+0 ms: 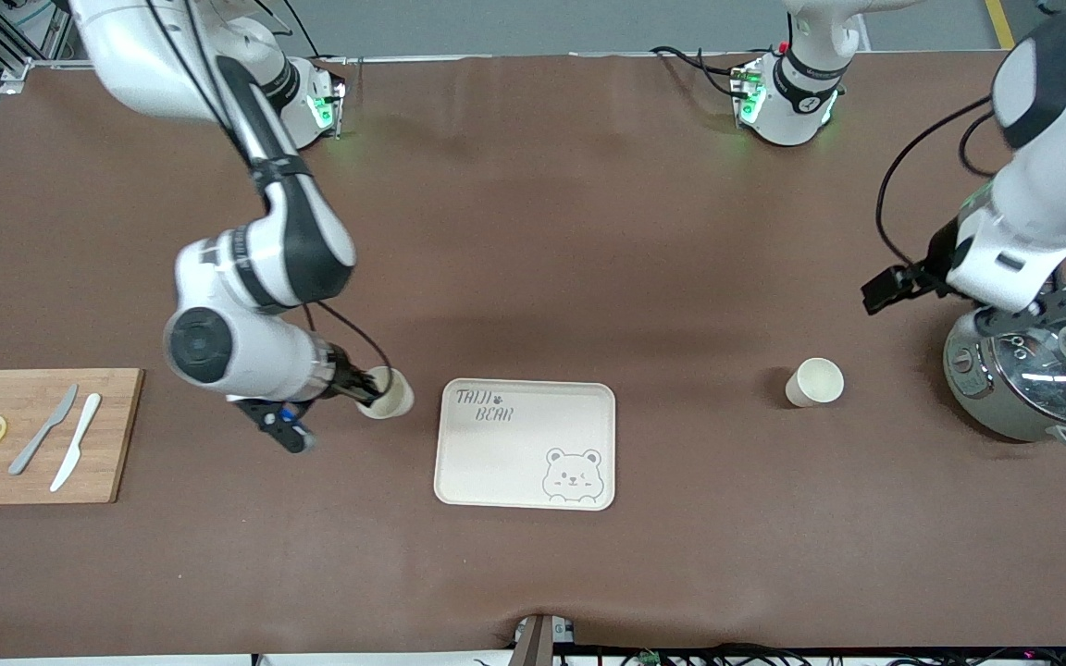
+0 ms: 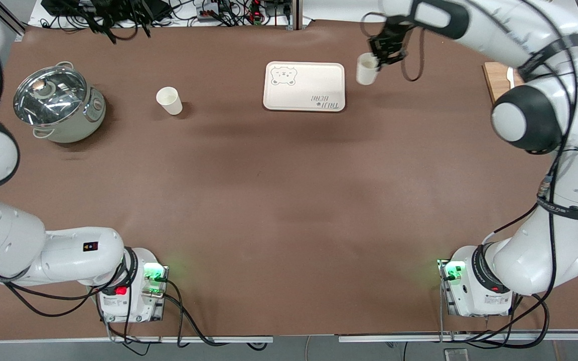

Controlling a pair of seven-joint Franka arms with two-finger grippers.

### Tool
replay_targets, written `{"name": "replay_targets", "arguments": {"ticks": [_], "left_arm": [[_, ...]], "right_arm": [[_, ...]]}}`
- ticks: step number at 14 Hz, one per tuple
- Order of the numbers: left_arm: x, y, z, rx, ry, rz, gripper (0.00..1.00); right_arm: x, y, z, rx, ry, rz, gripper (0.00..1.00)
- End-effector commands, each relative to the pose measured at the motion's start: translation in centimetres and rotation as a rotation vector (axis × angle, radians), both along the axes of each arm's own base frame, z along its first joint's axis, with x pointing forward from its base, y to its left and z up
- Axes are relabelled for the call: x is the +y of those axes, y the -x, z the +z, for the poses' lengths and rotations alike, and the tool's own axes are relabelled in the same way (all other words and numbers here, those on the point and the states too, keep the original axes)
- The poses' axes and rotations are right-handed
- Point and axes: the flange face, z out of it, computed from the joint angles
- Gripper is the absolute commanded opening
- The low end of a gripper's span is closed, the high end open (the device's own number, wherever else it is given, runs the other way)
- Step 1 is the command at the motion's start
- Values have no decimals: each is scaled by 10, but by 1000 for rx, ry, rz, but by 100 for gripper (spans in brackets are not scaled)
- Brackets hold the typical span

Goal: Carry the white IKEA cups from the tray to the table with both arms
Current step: 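Carry the second white cup beside the cutting board and lower it with the right gripper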

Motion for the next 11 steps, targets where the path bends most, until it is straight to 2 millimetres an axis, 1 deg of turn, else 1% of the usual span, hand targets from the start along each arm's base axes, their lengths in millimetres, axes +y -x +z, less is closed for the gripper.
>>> {"name": "replay_targets", "arguments": {"ticks": [1,2,3,5,7,8,9,10,11], "left_arm": [[1,16,57,-14,32,-36,100],[3,17,60,-12,32,-51,100],[6,18,61,-11,26,-51,100],[11,19,62,-4,22,-53,100],[11,20,67,-12,17,-56,100],[12,21,66,-6,17,-56,100],[12,22,65,3,21,-57,100],[16,21,65,6,16,-61,100],[18,20,64,8,16,-76,100]], "right_arm": [[-79,25,-4,13,-59,164,0],[-111,31,-14,20,-77,228,0],[-147,35,-24,12,-90,290,0],[-202,48,-45,-5,-76,396,0],[-249,62,-60,0,-1,478,0],[-270,69,-69,-1,0,507,0],[-295,79,-84,-21,-6,558,0],[-311,88,-96,-50,-6,601,0],[-321,95,-106,-67,-1,612,0]]}}
